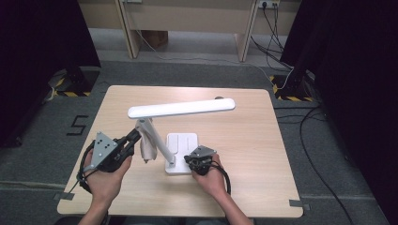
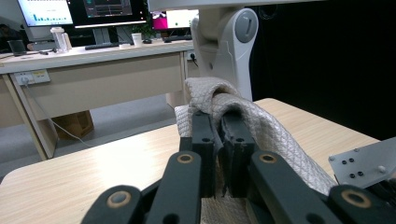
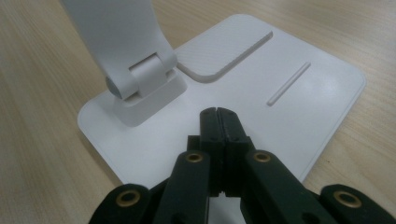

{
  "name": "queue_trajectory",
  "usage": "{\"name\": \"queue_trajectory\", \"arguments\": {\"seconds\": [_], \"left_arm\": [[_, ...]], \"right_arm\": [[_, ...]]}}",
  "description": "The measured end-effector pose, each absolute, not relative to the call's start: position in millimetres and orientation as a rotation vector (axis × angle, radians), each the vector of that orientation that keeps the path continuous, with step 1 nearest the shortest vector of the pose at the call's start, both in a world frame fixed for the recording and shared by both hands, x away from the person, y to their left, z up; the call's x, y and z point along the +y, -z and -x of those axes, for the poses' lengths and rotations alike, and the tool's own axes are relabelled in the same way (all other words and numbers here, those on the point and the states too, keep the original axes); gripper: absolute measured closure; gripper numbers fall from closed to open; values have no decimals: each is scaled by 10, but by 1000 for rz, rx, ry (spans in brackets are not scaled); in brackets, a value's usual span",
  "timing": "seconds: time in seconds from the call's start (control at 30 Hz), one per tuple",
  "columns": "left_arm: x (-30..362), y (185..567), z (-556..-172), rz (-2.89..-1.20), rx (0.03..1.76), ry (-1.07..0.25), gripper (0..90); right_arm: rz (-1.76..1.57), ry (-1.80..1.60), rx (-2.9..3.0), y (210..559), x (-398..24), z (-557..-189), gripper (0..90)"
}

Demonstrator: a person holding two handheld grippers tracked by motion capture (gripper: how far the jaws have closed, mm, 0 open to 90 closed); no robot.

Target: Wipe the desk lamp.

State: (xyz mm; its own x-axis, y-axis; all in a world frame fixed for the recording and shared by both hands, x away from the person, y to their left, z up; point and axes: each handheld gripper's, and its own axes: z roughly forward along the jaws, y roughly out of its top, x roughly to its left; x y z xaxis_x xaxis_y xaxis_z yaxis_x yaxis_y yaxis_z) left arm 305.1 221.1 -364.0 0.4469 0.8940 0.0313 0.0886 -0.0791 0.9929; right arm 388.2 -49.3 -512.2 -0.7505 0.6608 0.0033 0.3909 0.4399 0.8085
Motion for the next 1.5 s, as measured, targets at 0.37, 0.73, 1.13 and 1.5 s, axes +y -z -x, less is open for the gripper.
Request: {"name": "queue_trajectory", "arguments": {"seconds": [0.37, 0.73, 1.13, 1.5], "left_arm": [[2198, 3686, -3053, -1518, 909, -837, 852], [2181, 3780, -3072, -1537, 921, -819, 852], [2163, 3880, -3094, -1554, 931, -799, 852], [2142, 3937, -3110, -1565, 942, -786, 852]], "right_arm": [[-902, -1216, 2383, 5122, -493, -3882, 900], [-908, -1220, 2383, 5124, -493, -3880, 900], [-910, -1222, 2383, 5125, -494, -3879, 900], [-910, -1221, 2383, 5126, -495, -3879, 900]]}}
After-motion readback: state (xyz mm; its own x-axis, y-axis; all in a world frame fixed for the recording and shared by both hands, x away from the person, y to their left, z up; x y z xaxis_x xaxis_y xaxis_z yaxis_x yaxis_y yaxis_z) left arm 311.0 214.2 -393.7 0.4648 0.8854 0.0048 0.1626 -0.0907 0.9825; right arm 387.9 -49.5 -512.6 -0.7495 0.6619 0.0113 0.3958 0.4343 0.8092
